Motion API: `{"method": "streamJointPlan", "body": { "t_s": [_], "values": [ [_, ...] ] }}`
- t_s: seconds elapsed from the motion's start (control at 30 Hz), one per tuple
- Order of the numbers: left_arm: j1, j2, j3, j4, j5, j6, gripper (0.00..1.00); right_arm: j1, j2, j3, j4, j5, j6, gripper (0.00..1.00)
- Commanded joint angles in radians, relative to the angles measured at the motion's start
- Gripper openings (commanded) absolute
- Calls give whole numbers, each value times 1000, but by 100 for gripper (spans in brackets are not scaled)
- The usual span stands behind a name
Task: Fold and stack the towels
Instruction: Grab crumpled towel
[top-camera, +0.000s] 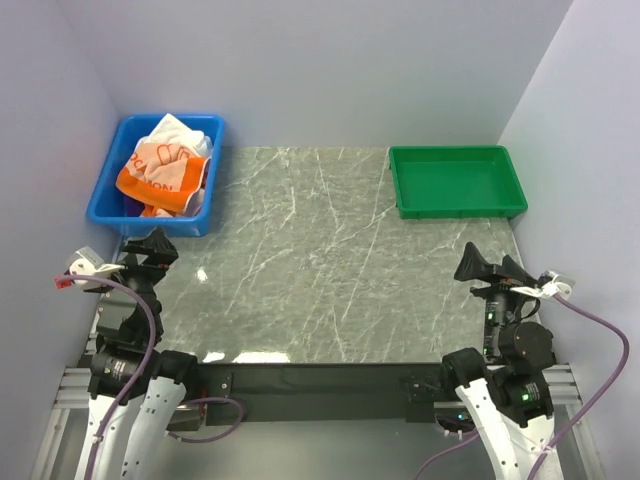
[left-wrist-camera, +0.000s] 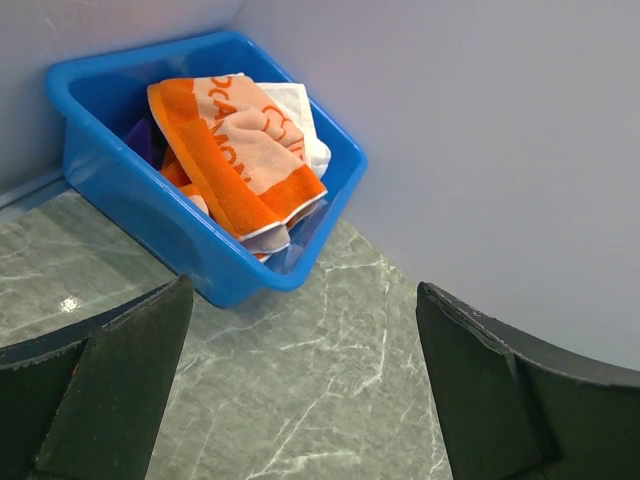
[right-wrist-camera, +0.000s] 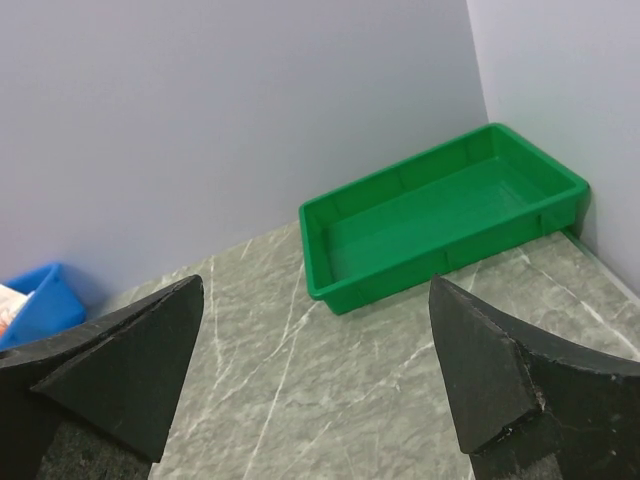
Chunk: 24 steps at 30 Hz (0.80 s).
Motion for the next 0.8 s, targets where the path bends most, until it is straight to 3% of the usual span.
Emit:
{"method": "streamJointPlan", "body": {
  "t_s": [0.0,0.2,0.37,0.5,0.77],
  "values": [
    [4,11,-1,9,16,17,99,8,-154,55,1,21,17,100],
    [4,55,5,11,23,8,99,10,-122,66,15,-19,-2,100],
    [4,156,41,26,65,3,99,7,-6,136,-42,-109,-22,100],
    [4,412,134,18,77,3,99,8,138,193,-102,-134,-5,100],
    [51,957,547,-121,123,-9,99,8,300,239,-220,-149,47,100]
  ]
}}
